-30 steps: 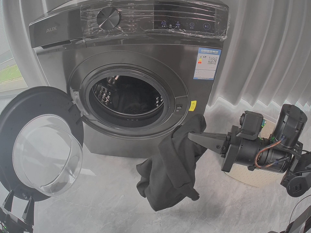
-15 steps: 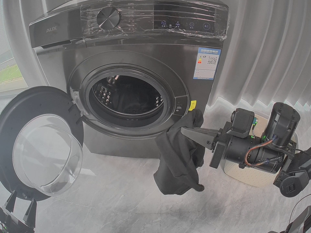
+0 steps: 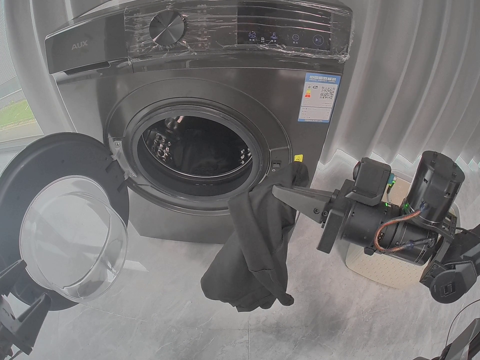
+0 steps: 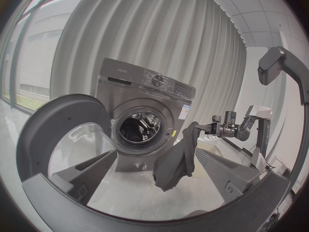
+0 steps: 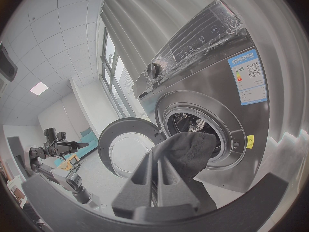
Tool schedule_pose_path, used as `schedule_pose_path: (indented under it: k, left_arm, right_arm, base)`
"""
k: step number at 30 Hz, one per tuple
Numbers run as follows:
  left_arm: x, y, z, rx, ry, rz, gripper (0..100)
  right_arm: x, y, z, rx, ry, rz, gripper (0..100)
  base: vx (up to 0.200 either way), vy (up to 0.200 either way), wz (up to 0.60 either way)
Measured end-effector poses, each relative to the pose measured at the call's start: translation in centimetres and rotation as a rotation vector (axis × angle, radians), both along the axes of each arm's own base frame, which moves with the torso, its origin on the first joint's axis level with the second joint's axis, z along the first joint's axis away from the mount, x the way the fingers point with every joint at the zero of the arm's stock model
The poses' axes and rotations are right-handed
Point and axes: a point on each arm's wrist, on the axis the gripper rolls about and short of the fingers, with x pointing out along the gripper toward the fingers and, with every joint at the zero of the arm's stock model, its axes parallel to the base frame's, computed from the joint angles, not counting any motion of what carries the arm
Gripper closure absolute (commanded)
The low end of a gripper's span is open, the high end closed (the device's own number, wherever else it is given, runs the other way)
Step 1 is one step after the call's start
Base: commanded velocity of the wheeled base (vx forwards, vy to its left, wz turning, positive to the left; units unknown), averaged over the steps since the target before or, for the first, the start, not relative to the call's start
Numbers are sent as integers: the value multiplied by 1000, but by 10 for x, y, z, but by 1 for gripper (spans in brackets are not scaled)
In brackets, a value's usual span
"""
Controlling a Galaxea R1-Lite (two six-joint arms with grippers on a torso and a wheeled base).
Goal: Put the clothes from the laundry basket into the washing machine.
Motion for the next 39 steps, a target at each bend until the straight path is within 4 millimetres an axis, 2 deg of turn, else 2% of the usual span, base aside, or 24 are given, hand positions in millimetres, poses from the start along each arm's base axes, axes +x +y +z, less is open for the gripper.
schedule_pose_path:
  k: [7, 13, 29, 39]
  left_arm:
    - [37, -7, 20, 67, 53, -104, 0]
    - [66, -16, 25, 100, 103, -197, 0]
    - [134, -57, 21, 137, 198, -364, 0]
    - [167, -96, 3, 152, 285, -442, 0]
  right_arm:
    - [2, 3, 7, 26, -7, 0, 100]
    - [5, 4, 11, 42, -13, -4, 100]
    - [10, 11, 13, 64, -8, -48, 100]
    - [11, 13, 14, 92, -15, -50, 100]
  base:
    - [0, 0, 0]
    - [0, 0, 0]
    - [0, 0, 0]
    - [0, 0, 0]
